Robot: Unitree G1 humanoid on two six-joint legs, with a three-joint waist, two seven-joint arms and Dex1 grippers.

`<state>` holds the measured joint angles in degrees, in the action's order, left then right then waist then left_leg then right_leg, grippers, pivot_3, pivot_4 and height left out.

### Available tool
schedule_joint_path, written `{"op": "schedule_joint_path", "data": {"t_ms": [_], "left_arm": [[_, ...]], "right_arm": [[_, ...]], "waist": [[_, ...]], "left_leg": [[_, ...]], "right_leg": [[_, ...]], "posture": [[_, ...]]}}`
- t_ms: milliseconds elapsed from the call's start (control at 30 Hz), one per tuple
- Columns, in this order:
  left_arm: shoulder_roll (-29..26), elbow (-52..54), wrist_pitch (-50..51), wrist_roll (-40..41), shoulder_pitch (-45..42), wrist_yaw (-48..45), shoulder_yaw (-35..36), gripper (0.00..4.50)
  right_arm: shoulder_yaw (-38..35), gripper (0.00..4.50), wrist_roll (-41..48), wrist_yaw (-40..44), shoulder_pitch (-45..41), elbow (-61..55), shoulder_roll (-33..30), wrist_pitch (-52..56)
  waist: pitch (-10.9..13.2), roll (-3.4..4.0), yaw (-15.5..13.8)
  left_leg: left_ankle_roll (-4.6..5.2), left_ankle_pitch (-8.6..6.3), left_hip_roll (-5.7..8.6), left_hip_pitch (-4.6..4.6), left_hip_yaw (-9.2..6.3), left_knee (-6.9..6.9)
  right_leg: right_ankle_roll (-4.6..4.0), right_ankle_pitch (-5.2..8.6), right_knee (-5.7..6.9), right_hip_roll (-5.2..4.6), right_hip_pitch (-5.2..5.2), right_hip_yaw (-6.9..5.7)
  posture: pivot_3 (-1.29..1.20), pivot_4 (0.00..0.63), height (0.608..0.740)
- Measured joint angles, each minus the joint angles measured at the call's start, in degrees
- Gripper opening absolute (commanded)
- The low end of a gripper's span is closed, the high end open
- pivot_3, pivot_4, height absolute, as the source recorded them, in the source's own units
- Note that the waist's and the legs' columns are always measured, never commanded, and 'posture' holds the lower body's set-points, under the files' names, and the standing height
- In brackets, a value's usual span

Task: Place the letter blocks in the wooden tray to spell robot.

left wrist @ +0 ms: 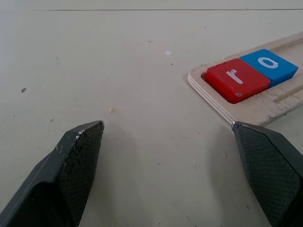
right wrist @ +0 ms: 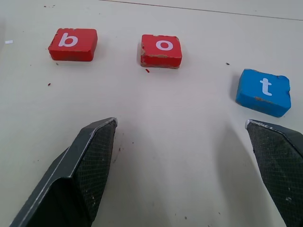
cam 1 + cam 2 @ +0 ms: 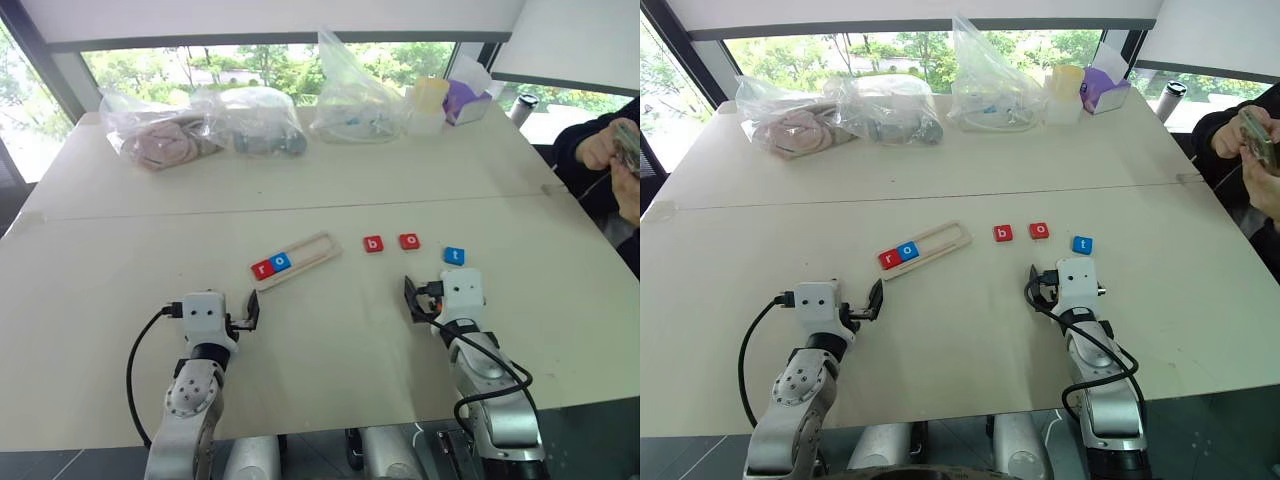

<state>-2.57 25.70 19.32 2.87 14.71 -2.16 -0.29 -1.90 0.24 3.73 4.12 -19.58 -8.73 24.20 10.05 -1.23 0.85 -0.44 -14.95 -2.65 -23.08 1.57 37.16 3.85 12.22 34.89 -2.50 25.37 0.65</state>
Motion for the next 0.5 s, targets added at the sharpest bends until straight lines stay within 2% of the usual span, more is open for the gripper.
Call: {"op": "schedule_joint_path", "data": {"t_ms": [500], "left_arm": [[-2.02, 0.72, -1.09, -0.91, 1.53, -0.61, 0.54, 4.5]], "right_arm": [[0.36, 4.41, 0.12, 0.33, -0.38, 0.65, 0.55, -0.35]], "waist": [[-0.02, -0.02, 0.23]], "left_leg": [[0.0, 0.0, -0.04, 0.11, -0.03, 0.01]], "right_leg": [[0.0, 0.01, 0.15, 0.06, 0.0, 0.0]], "posture": [[0.0, 0.15, 0.74]]}}
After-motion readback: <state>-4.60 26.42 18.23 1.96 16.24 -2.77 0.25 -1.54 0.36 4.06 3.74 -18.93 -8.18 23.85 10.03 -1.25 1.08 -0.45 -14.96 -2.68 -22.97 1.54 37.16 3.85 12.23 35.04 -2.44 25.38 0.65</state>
